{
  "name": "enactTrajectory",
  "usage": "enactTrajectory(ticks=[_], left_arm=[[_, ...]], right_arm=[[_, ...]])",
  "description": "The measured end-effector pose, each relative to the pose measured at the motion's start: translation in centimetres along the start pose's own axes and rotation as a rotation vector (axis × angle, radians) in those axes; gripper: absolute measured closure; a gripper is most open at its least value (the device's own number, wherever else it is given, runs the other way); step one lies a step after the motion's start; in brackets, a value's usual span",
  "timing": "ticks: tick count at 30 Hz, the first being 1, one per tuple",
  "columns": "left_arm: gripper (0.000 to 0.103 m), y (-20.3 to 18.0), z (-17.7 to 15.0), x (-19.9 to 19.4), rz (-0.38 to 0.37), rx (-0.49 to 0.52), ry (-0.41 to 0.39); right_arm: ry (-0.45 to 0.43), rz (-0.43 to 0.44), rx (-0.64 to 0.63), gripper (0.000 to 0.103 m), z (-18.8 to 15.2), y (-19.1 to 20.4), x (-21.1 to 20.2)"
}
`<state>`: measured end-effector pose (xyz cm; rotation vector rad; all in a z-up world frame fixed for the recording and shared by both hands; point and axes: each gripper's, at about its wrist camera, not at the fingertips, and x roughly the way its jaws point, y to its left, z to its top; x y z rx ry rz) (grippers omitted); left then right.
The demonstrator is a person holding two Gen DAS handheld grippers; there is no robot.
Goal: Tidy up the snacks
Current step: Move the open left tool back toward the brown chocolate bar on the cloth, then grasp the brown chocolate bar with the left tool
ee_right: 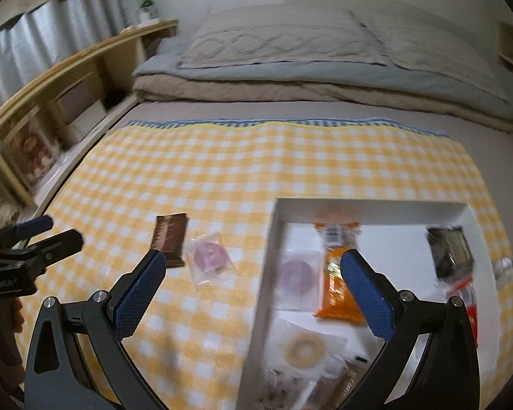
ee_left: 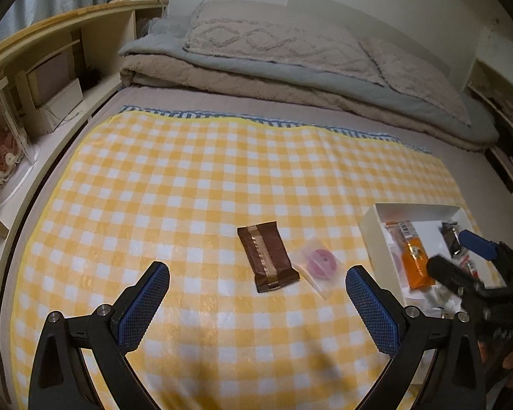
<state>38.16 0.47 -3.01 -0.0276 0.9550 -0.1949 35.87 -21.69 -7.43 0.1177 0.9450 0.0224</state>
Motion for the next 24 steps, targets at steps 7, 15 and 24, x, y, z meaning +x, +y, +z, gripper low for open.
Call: enactTrajectory(ticks=[7, 15, 24], left_arm=[[0.0, 0.7, 2.1, 3.9, -0.012, -0.065, 0.042], [0.0, 1.4, 3.4, 8.8, -0.039, -0.125, 0.085], [0.034, 0.9, 3.7, 16.0, -0.062, -0.138, 0.233]], right_arm=[[0.045, 0.046, -0.147, 0.035, 0.6, 2.4, 2.4], [0.145, 0.045, -0.208, 0.076, 0.5, 2.8, 7.0], [0.186, 0.078, -0.205, 0.079, 0.8, 2.5, 10.3]])
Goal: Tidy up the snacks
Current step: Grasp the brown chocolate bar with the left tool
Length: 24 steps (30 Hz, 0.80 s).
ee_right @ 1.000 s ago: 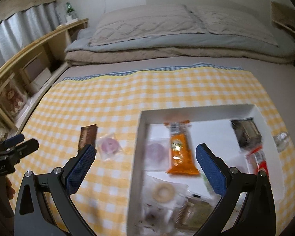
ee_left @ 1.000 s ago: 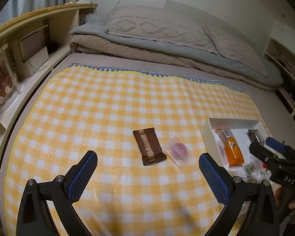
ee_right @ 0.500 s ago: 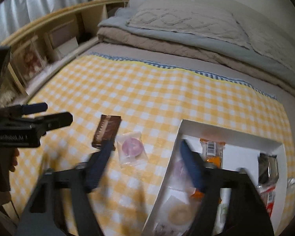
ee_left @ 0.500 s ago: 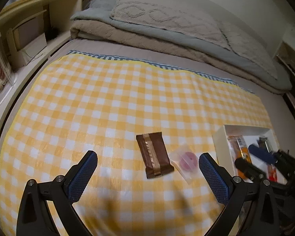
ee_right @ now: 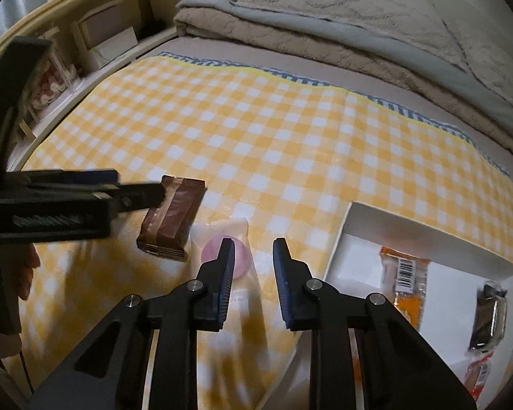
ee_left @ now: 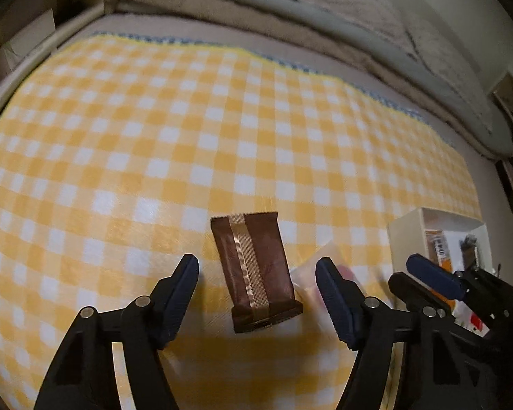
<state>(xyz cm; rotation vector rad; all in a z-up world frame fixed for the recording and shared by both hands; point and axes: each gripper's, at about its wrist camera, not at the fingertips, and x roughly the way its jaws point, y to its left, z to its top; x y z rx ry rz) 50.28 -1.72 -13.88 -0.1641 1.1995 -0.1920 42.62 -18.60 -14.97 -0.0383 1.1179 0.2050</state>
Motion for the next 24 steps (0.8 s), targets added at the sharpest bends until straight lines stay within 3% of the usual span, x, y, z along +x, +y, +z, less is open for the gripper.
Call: enactTrajectory(ticks=[7, 11, 13, 17, 19, 22, 24], left_arm=[[0.035, -0.3, 0.6, 3.9, 0.027, -0.068, 0.053], [0.052, -0.6, 0.6, 4.5, 0.104, -0.028, 0.055], [0.058, -0.3, 0.6, 4.4, 0.097, -0.035, 0.056], [0.061, 1.2, 0.7, 4.1, 0.107, -0.034, 0.057], [0.062, 1.8, 0.7, 3.7, 0.112, -0.024, 0.058], [0.062, 2.6, 0.8, 3.4, 0.109, -0.006, 0.064], [0.062, 2.9, 0.8, 3.1, 0.103, 0.019, 0.072]], right_arm=[[0.019, 0.001, -0.004, 0.079, 0.4, -0.3, 1.4], [0.043, -0.017, -0.029, 0.083, 0.3, 0.0, 2.1], [0.053, -0.021, -0.04, 0.083, 0.3, 0.1, 2.4], [0.078, 0.051, -0.019, 0.082, 0.5, 0.1, 2.5], [0.087, 0.062, -0.029, 0.077, 0.6, 0.2, 2.5], [0.104, 0.071, -0.053, 0.047, 0.5, 0.6, 2.7], [0.107, 0.073, -0.072, 0.043, 0.5, 0.9, 2.8]])
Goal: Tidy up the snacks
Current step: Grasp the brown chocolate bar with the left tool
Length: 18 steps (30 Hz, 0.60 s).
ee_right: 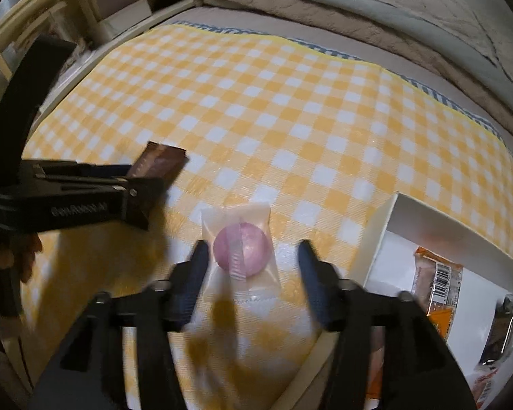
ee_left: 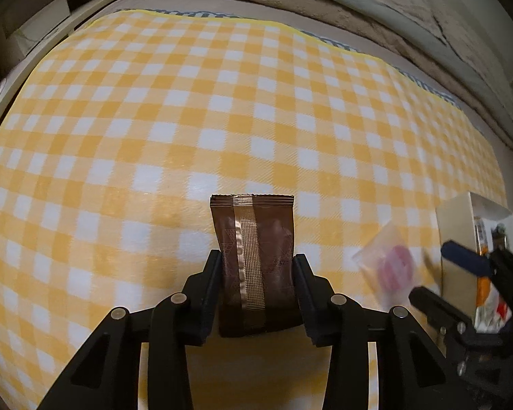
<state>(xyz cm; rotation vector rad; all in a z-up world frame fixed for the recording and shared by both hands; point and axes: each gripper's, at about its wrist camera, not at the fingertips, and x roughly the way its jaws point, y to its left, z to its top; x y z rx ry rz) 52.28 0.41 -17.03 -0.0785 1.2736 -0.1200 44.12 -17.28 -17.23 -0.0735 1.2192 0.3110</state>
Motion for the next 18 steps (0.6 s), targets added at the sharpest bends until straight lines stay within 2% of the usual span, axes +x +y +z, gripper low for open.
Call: enactTrajectory(ticks=[4, 7, 9, 15, 18], left_arm=[[0.062, 0.5, -0.3, -0.5, -0.003, 0.073, 0.012], [0.062, 0.8, -0.8, -0.7, -0.006, 0.114, 0.023], [0.061, 0.8, -0.9, -0.8, -0.003, 0.136, 0.033], [0.057, 2.0, -2.1, -2.0, 0.036, 0.071, 0.081], [0.048, 1.3, -2.6, -2.2, 0.066, 0.079, 0.11]], right_arm=[[0.028, 0.01, -0.049, 0.04, 0.3, 0.8, 1.1], [0.06, 0.017, -0.107, 0.034, 0.4, 1.4, 2.3], [0.076, -0.01, -0.152, 0.029, 0.4, 1.8, 2.9], [0.123, -0.077, -0.221, 0.027, 0.4, 2.2, 4.4], [0.131, -0.075, -0.234, 0.028, 0.3, 2.1, 4.5]])
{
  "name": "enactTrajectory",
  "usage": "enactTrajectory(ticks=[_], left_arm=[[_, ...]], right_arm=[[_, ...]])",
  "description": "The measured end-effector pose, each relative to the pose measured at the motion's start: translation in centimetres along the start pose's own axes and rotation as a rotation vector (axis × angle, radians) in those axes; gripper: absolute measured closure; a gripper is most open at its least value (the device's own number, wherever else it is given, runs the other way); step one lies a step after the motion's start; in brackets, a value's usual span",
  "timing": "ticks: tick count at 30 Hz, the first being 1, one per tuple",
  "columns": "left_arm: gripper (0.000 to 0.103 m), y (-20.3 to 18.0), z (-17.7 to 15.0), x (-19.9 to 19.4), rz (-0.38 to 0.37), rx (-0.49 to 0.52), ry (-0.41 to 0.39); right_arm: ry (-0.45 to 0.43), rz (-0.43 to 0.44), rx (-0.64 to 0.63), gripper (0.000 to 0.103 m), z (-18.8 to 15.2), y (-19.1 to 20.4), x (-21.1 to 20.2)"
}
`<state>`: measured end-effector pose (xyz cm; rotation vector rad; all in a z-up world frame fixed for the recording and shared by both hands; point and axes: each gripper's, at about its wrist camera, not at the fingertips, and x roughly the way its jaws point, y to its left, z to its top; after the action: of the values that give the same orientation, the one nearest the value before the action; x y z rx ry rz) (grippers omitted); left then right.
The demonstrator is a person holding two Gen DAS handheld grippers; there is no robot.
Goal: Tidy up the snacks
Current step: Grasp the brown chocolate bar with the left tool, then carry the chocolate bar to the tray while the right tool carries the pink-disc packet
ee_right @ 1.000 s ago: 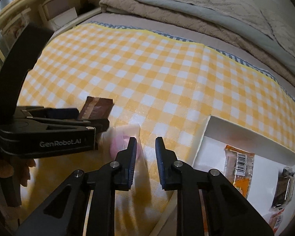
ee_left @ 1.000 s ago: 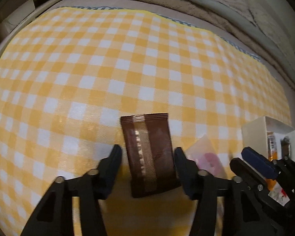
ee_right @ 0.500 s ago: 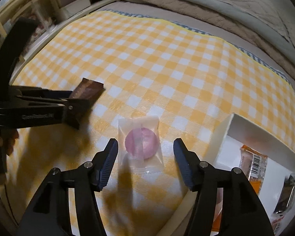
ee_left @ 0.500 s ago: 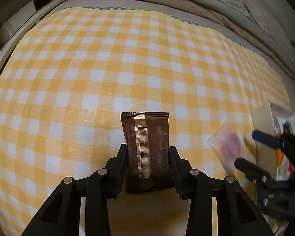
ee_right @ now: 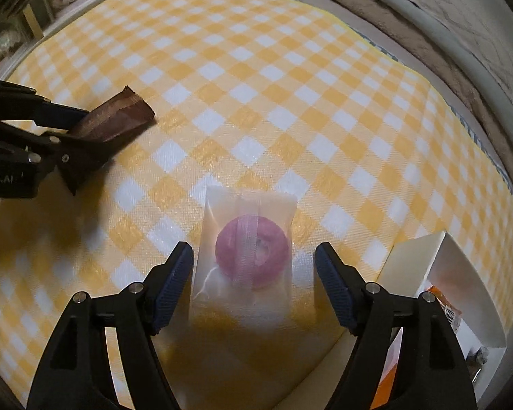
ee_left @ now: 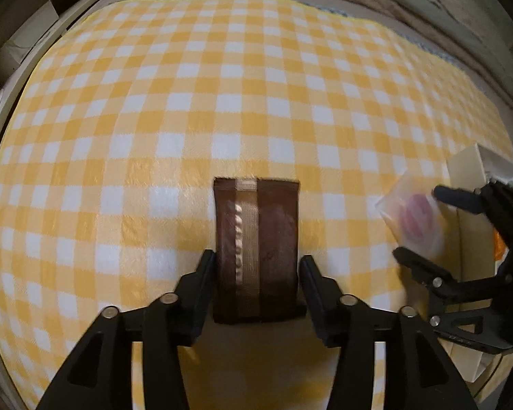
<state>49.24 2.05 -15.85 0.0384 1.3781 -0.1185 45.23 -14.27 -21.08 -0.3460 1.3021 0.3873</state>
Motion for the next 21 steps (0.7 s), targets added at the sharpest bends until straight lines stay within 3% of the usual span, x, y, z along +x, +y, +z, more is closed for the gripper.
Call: enactTrajectory(ticks=[3, 5, 8, 9, 16, 21], left_arm=[[0.041, -1.0, 0.0, 0.1, 0.013, 0.01, 0.011], [0.044, -1.1, 0.3, 0.3, 0.014, 0.011, 0.011], [0.058, -1.2, 0.3, 0.3, 0.026, -0.007, 0.0], [0.058, -1.2, 0.2, 0.4, 0.018, -0.016, -0.004], [0.062, -0.1, 0.2, 0.1, -0.02, -0.05, -0.038], [0.062, 0.4, 0.0, -1.0, 0.001, -0.051, -0.092]], right_arm=[[-0.003, -0.012, -0.027, 0.03, -0.1, 0.0, -0.1], [-0.002, -0.042, -0.054, 0.031, 0.0, 0.3, -0.2], [0.007, -0.045, -0.088, 0.042, 0.1, 1.0, -0.3], [0.014, -0.03, -0.09, 0.047, 0.1, 1.1, -0.2], [0.027, 0.041, -0.015, 0.05, 0.4, 0.9, -0.6], [-0.06, 0.031, 0.066, 0.051, 1.2, 0.3, -2.0]])
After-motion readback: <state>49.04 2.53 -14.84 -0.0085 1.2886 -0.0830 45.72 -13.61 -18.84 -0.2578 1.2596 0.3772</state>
